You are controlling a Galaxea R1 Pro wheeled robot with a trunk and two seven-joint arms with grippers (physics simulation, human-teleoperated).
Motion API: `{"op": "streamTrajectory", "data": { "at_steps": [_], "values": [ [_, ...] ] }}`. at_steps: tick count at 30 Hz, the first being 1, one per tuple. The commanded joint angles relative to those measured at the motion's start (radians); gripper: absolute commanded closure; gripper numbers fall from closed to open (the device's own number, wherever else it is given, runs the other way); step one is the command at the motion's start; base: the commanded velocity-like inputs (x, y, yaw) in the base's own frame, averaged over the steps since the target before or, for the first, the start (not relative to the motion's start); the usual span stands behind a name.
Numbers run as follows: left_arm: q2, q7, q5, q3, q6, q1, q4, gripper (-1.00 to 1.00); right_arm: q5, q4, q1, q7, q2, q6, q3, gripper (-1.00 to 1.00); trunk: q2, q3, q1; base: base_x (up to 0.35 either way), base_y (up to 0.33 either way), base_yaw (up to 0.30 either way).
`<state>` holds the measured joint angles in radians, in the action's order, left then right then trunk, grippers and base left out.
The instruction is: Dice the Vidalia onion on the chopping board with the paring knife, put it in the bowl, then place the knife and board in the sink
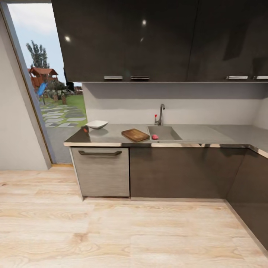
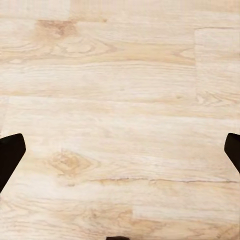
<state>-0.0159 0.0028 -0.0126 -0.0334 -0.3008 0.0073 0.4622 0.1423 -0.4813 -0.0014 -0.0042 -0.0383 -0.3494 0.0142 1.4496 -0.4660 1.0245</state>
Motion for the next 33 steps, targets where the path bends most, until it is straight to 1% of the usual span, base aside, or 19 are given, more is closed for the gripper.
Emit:
{"op": "streamTrajectory", "data": {
  "at_steps": [1, 5, 9, 33],
  "values": [
    [0.0, 0.0, -0.001, 0.0, -0.001, 0.0, 0.001, -1.0, 0.008, 0.0, 0.0, 0.0, 0.0, -0.002, -0.002, -1.0, 0.0, -0.001, 0.001, 0.244, 0.145, 0.0],
    [-0.001, 0.0, -0.001, 0.0, -0.001, 0.0, 0.001, -1.0, 0.008, 0.0, 0.0, 0.0, 0.0, -0.001, -0.001, -1.0, 0.0, -0.001, 0.001, 0.185, 0.113, 0.0],
    [0.0, 0.0, -0.001, 0.0, -0.002, 0.0, 0.001, -1.0, 0.008, 0.001, 0.0, 0.0, -0.001, -0.001, -0.001, -1.0, 0.0, -0.001, 0.001, 0.067, 0.034, 0.0],
    [0.0, 0.0, -0.001, 0.0, -0.002, 0.0, 0.001, -1.0, 0.007, 0.0, 0.0, -0.004, -0.002, 0.001, -0.004, -1.0, 0.0, -0.001, 0.001, 0.004, 0.002, 0.0]
  ]
}}
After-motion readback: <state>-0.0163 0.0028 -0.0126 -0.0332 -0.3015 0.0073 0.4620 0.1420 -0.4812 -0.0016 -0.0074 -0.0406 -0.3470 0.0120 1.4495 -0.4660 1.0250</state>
